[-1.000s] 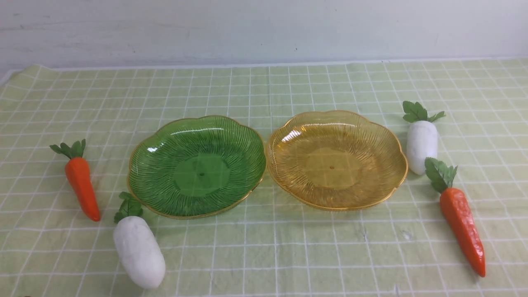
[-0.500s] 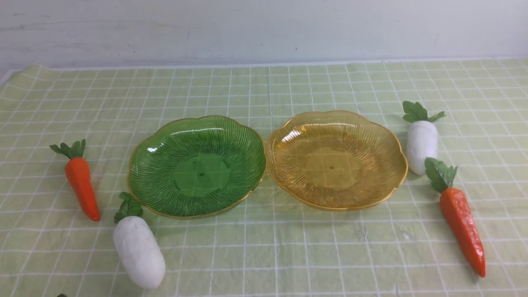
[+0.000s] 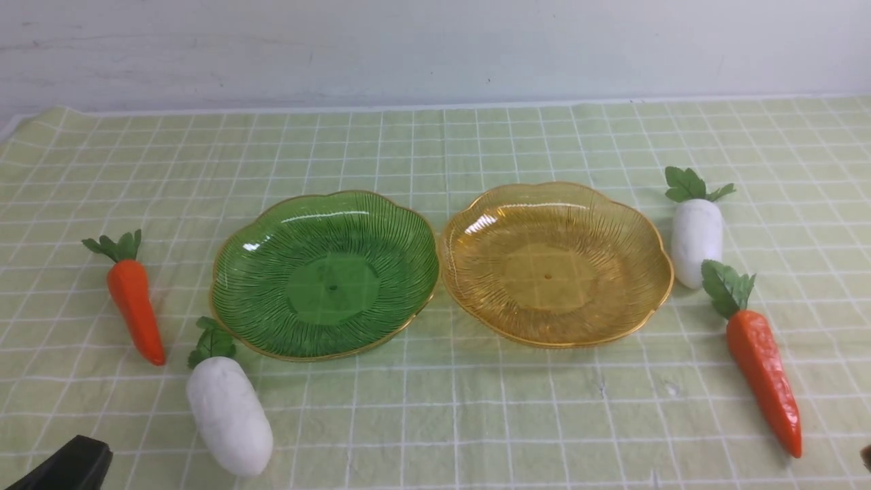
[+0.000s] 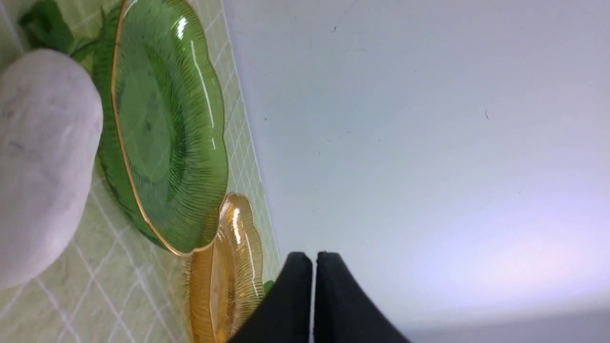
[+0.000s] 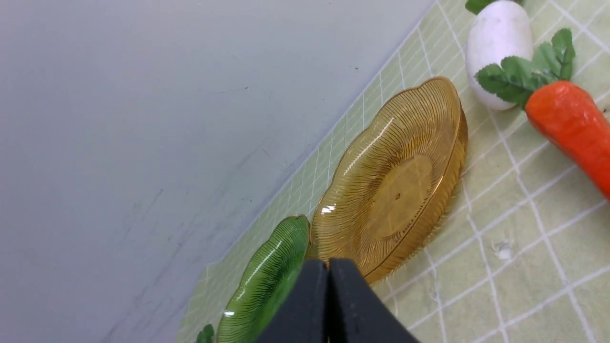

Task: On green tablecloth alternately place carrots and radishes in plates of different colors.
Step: 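Place the white radish on the plate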

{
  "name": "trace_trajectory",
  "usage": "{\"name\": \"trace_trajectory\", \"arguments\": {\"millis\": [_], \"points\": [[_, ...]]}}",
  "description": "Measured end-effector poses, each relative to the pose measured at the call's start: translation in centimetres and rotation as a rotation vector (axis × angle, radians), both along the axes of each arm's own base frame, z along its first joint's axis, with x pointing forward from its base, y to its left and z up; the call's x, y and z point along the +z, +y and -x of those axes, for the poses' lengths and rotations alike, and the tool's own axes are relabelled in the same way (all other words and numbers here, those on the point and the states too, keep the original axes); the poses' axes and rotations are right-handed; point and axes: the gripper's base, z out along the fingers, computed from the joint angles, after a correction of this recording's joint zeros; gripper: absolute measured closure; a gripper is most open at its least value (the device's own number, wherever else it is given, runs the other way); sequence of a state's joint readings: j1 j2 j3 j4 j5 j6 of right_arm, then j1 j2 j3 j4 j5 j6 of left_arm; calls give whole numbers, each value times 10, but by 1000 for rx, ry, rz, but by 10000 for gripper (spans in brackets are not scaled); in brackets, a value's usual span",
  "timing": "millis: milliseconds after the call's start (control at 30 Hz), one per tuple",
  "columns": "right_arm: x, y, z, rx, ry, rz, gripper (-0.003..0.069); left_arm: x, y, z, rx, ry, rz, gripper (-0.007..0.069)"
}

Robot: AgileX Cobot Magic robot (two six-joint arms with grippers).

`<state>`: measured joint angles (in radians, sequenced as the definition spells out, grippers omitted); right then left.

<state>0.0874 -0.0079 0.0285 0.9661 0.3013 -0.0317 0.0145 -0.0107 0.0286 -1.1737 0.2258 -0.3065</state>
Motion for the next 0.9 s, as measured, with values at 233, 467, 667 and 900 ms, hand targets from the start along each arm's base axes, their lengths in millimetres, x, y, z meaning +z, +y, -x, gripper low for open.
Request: {"name": "trace_trajectory", "arguments": {"millis": [233, 467, 667, 900], "points": [[32, -3, 3, -35, -144, 155, 673, 28, -1, 4, -6, -124, -183, 632], [78, 0, -34, 14, -55, 534, 673, 66, -20, -12, -284, -82, -677, 632], [82, 7, -94, 140, 183, 671, 667, 50, -23, -43, -703, 347, -915, 632], [79, 16, -170, 266, 397, 707, 637, 41, -11, -66, -826, 659, -977, 632]]}}
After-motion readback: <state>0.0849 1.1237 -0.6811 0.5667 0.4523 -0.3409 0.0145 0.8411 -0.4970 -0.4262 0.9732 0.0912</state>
